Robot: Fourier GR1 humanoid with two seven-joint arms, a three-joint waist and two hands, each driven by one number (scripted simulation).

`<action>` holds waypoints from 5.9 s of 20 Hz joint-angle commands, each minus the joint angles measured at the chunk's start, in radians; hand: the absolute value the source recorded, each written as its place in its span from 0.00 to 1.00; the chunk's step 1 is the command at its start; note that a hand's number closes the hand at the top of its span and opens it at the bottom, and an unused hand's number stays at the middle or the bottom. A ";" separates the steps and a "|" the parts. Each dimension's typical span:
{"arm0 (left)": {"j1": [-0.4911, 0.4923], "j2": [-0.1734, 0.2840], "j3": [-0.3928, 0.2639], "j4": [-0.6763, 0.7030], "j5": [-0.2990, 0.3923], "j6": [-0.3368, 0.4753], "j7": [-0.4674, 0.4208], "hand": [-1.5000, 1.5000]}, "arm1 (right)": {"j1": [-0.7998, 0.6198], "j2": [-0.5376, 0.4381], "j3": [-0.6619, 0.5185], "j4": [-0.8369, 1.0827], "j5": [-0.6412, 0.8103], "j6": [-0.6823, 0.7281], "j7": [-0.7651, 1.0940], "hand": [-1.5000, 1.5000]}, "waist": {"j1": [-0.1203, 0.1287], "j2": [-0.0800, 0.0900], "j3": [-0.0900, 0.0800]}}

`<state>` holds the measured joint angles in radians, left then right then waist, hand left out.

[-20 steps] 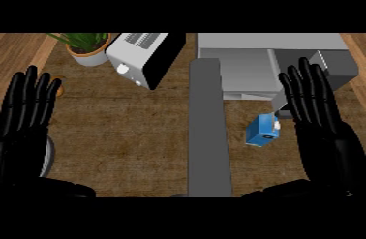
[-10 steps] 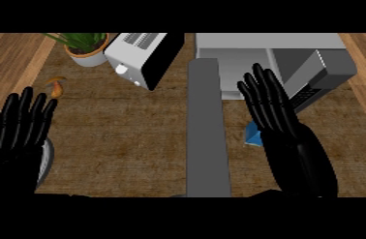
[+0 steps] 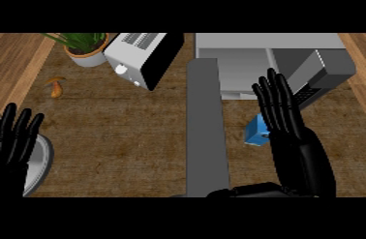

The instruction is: Pick up the milk, place it into the microwave and close the microwave

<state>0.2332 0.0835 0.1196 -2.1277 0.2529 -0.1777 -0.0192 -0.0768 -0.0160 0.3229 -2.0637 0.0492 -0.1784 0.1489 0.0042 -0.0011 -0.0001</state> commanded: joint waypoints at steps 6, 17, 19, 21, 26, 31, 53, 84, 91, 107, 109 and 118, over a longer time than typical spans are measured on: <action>0.040 0.020 0.081 0.024 0.069 -0.077 -0.024 0.00 | -0.035 0.015 -0.103 0.229 -0.030 0.001 -0.132 0.00 | 0.001 0.001 0.000; 0.141 -0.024 0.062 -0.044 0.057 -0.129 -0.042 0.00 | 0.064 -0.016 -0.256 0.429 -0.098 0.063 -0.330 0.00 | 0.002 0.001 0.000; 0.128 -0.056 0.024 -0.070 -0.007 -0.096 -0.041 0.00 | 0.065 -0.058 -0.305 0.456 -0.134 0.114 -0.366 0.00 | 0.000 0.001 0.001; 0.126 -0.007 0.118 -0.024 0.092 -0.154 -0.045 0.00 | 0.146 -0.008 -0.225 0.408 -0.060 0.067 -0.392 0.00 | -0.002 0.000 0.000; 0.158 -0.011 0.139 0.033 0.089 -0.232 -0.141 0.00 | 0.135 -0.038 -0.290 0.589 -0.092 0.140 -0.536 0.00 | 0.002 0.001 0.000; 0.123 -0.066 0.067 0.008 0.018 -0.182 -0.086 0.00 | 0.102 -0.065 -0.331 0.600 -0.112 0.179 -0.521 0.00 | -0.002 0.001 0.000; 0.179 -0.083 0.085 -0.020 0.001 -0.212 -0.128 0.00 | -0.198 -0.142 -0.502 1.260 -0.017 0.066 -0.819 0.00 | 0.004 0.002 0.000; 0.205 -0.070 0.161 -0.076 0.121 -0.266 -0.027 0.00 | -0.178 -0.094 -0.455 1.195 -0.099 0.330 -1.048 1.00 | -0.001 -0.001 0.000; 0.192 -0.083 0.095 0.020 0.037 -0.251 -0.140 0.00 | -0.060 -0.145 -0.466 1.057 -0.147 0.400 -1.018 1.00 | -0.004 -0.001 0.000; 0.162 -0.031 0.207 0.003 0.177 -0.280 -0.030 0.00 | -0.181 -0.053 -0.374 0.835 -0.020 0.153 -0.705 1.00 | 0.004 0.001 0.000; 0.121 -0.048 0.196 0.076 0.122 -0.269 -0.070 0.00 | -0.314 -0.070 -0.396 0.952 0.005 0.125 -0.672 1.00 | 0.008 0.003 0.000; 0.116 0.000 0.249 0.065 0.187 -0.297 -0.025 0.00 | -0.608 -0.078 -0.483 1.382 0.013 0.090 -0.771 1.00 | 0.018 0.006 0.001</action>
<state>0.3674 0.0451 0.3293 -2.0697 0.3904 -0.4629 -0.0773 -0.5773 -0.0867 -0.1217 -0.8652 0.0594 -0.0797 -0.5517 0.0191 0.0035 0.0003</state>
